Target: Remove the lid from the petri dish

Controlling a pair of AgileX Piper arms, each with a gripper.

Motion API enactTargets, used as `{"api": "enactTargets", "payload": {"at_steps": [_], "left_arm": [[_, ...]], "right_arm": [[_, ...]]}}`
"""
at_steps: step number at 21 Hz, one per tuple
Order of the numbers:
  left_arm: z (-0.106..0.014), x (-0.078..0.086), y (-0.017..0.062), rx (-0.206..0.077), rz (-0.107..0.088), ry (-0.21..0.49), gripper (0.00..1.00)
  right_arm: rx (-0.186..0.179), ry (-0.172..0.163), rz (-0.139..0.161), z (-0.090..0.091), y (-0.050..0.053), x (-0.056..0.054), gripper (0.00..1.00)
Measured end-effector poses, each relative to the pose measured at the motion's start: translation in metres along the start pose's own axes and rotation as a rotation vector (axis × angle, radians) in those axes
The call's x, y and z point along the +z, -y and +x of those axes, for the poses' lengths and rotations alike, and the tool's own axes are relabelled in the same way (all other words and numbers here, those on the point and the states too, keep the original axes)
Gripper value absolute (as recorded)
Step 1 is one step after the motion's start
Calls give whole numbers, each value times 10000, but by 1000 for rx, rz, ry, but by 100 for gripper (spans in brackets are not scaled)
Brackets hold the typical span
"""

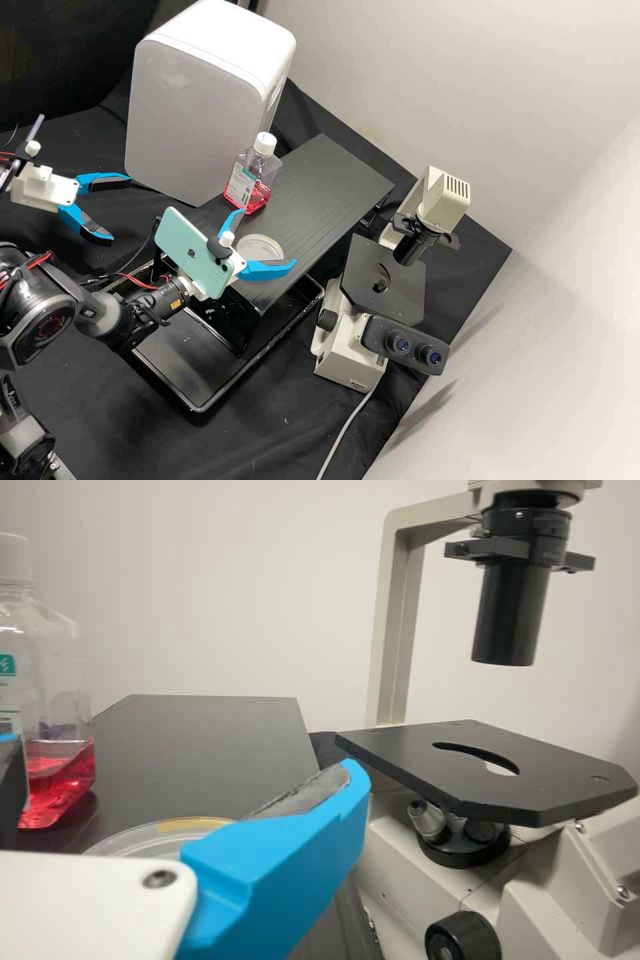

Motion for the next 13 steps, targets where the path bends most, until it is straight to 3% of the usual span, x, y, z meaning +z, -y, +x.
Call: {"api": "enactTargets", "payload": {"at_steps": [7, 13], "left_arm": [[0, 0, 0, 0, 0, 0, 100], [0, 0, 0, 0, 0, 0, 100]], "right_arm": [[-19, 2, -10, -29, 46, 6, 100], [-45, 28, -15, -37, 118, 78, 100]]}}
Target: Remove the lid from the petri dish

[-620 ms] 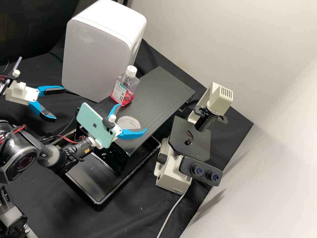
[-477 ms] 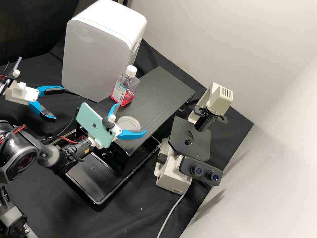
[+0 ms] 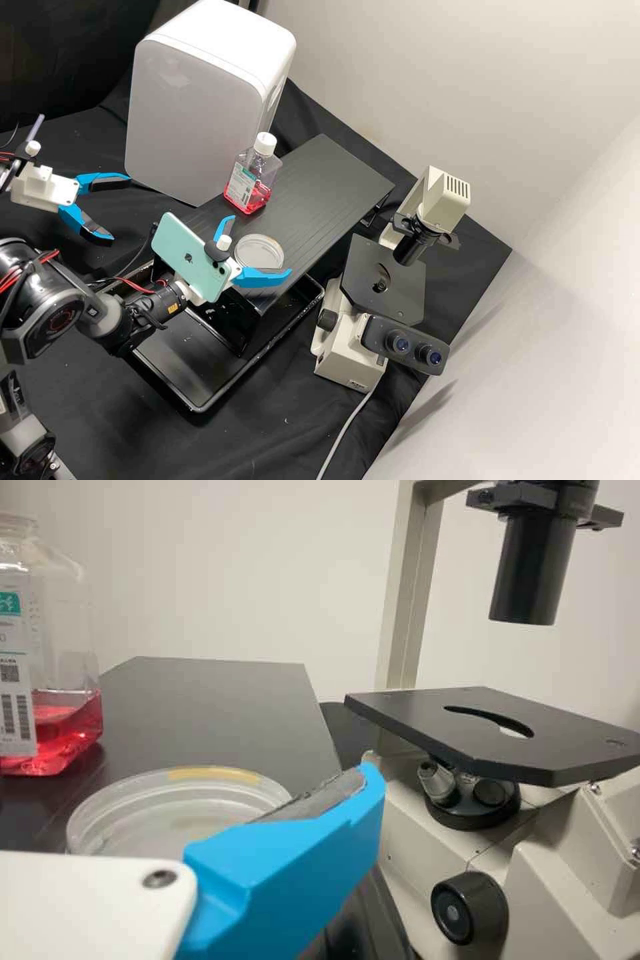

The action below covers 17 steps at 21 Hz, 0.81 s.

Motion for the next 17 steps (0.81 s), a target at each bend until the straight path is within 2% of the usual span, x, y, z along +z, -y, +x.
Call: {"api": "enactTargets", "payload": {"at_steps": [6, 11, 17], "left_arm": [[4, -6, 18, -6, -4, -1, 100], [6, -9, 29, -10, -6, -2, 100], [13, -11, 22, -7, -4, -1, 100]], "right_arm": [[-17, 16, -3, -17, 38, 39, 100], [-17, 16, -3, -16, 40, 40, 100], [-16, 51, -3, -4, 44, 119, 100]]}}
